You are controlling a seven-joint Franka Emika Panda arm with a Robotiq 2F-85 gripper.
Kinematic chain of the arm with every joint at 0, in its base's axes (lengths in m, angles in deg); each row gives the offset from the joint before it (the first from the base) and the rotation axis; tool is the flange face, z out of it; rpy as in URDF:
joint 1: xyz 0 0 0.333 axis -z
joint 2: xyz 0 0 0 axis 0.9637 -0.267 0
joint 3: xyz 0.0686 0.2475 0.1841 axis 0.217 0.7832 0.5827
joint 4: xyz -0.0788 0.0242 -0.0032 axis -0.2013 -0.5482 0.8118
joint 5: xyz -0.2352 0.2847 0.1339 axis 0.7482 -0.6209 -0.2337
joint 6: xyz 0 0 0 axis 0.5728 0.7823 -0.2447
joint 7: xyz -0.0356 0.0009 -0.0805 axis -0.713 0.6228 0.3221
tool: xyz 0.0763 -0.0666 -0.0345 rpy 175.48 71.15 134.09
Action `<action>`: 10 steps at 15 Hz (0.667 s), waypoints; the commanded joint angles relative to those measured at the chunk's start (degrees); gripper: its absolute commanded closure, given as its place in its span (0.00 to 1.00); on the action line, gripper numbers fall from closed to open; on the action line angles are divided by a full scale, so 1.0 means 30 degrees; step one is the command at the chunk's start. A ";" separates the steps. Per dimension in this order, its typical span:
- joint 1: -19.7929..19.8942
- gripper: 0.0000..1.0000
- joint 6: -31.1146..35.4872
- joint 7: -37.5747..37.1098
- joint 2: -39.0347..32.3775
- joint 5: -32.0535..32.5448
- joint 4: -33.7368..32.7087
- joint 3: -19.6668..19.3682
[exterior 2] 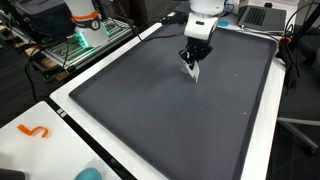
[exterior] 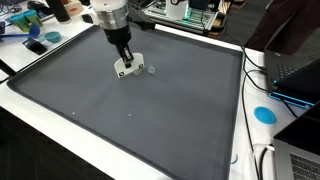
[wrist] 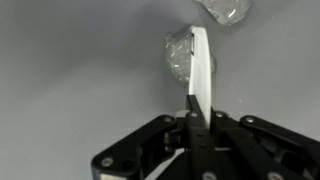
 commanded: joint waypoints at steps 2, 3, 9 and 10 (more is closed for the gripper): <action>-0.0214 0.99 -0.0588 0.0133 0.0392 0.0217 0.0901 -0.0037; -0.0231 0.99 -0.0610 0.0168 0.0341 0.0314 0.1018 -0.0050; -0.0006 0.99 -0.1313 0.1426 0.0178 -0.0011 0.1500 0.0318; 0.0003 0.99 -0.1497 0.1725 0.0204 -0.0039 0.1555 0.0390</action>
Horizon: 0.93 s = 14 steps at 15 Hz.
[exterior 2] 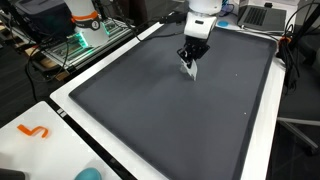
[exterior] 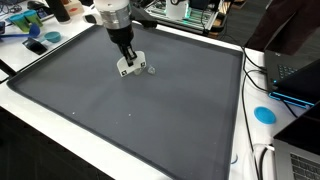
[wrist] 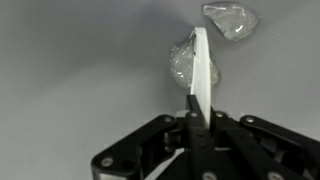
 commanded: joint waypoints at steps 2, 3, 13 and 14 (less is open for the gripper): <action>0.0008 0.99 -0.1337 0.1132 -0.0138 -0.0186 0.1214 0.0367; -0.0004 0.99 -0.1364 0.1296 -0.0197 -0.0150 0.1239 0.0386; -0.0823 0.99 -0.2255 -0.0333 -0.0719 0.1850 0.1076 -0.0430; -0.0788 0.99 -0.2446 -0.0238 -0.0753 0.1763 0.1073 -0.0276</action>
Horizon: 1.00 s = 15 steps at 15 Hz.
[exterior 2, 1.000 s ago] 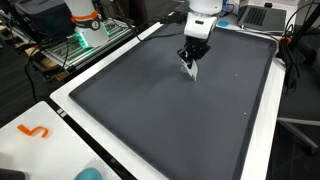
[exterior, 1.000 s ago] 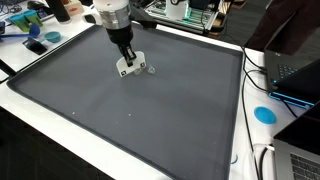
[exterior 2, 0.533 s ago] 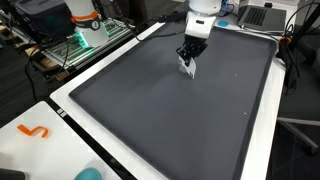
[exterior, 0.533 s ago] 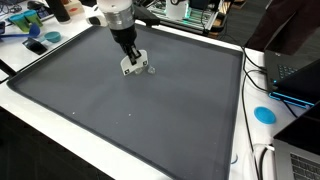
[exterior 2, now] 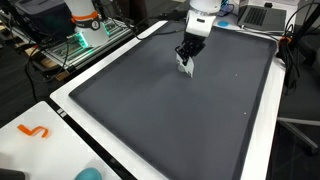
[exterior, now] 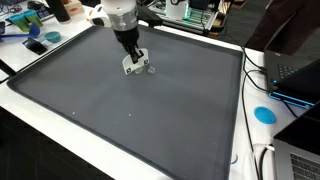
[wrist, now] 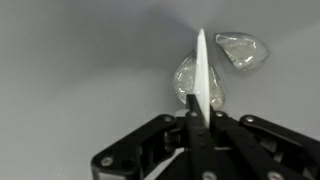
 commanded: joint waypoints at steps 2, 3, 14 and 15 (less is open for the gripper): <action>-0.0126 0.99 -0.1026 0.0139 -0.0960 0.0266 0.1038 0.0137; -0.0050 0.99 -0.0991 0.0428 -0.0967 0.0053 0.1089 0.0290; -0.0010 0.99 0.0962 0.0463 -0.1704 0.0217 0.0042 0.0119; -0.0019 0.99 0.1013 0.0437 -0.1710 0.0228 -0.0101 0.0113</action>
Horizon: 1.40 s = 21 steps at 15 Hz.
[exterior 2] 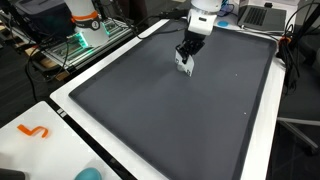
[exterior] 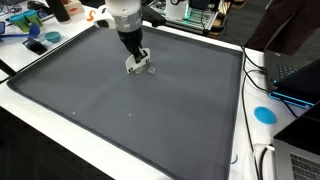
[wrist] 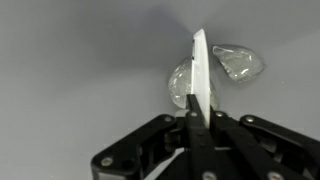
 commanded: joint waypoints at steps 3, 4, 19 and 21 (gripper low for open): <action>0.0143 0.99 0.1951 0.0017 -0.1615 0.0151 -0.0270 -0.0128; 0.0111 0.99 0.2142 -0.0037 -0.1598 0.0249 -0.0306 -0.0181; 0.0580 0.99 -0.0357 0.1632 -0.1844 -0.0408 -0.0270 0.0202; 0.0682 0.99 -0.0207 0.2498 -0.1584 -0.0449 0.0330 0.0429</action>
